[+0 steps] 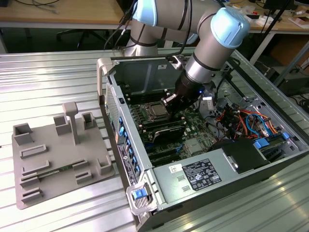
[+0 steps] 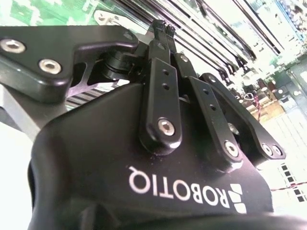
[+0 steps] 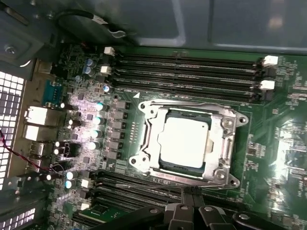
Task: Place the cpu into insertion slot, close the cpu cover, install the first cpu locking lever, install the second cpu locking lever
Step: 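Install the second cpu locking lever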
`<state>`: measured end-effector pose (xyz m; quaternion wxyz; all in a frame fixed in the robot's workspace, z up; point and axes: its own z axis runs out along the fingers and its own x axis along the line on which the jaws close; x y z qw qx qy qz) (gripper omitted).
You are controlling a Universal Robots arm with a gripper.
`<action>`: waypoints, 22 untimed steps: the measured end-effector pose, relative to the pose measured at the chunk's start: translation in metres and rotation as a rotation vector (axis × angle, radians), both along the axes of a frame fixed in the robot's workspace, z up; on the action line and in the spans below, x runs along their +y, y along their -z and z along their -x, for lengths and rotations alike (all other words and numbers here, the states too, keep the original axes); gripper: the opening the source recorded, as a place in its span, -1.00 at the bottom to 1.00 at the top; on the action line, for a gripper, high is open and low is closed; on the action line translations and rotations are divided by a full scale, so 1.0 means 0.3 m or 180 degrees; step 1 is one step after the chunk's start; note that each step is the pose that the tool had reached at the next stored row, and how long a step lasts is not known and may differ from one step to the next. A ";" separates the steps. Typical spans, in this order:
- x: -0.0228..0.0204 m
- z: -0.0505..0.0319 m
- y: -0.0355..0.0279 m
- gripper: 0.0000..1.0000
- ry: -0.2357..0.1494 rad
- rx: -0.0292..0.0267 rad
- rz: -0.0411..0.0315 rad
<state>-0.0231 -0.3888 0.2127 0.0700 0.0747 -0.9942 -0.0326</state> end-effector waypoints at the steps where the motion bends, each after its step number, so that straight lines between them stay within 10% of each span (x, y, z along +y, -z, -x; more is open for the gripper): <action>1: 0.000 0.007 0.001 -0.78 0.0000 0.0000 0.0000; 15: 0.010 0.187 0.022 -0.78 -0.0001 0.0000 -0.0002; 22: 0.033 0.188 0.025 -0.78 -0.0078 0.0000 -0.0003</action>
